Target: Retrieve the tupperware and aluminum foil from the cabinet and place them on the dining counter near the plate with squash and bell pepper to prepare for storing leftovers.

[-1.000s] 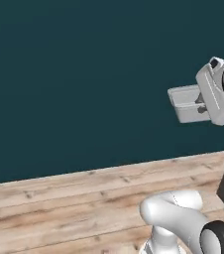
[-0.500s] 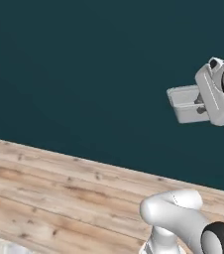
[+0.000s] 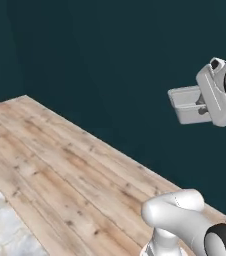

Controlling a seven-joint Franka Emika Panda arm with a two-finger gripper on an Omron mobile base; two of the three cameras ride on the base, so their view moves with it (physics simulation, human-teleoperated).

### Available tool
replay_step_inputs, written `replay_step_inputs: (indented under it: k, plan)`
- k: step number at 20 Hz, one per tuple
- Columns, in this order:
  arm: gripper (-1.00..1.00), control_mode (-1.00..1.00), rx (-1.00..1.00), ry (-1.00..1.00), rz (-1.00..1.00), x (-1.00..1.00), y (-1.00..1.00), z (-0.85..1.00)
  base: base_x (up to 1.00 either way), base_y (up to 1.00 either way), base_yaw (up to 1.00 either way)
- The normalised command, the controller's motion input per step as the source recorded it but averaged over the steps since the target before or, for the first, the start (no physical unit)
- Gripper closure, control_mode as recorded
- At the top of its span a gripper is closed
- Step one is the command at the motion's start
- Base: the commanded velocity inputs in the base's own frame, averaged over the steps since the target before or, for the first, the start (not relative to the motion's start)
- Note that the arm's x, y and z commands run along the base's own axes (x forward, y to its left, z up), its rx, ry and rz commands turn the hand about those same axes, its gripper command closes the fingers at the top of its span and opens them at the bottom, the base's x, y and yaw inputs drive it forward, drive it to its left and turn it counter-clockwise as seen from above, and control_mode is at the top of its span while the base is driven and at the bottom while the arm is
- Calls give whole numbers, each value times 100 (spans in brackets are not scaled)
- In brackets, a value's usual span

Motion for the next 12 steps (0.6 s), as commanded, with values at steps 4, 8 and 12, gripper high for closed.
replay_step_inputs:
  k: [4, 8, 12]
  plan:
    - [100, 100, 0, 0, 0, 0, 0, 0, 100, -12, 61]
    - [100, 100, 0, 0, 0, 0, 0, 0, 100, -13, 56]
    - [100, 100, 0, 0, 0, 0, 0, 0, 100, -18, 57]
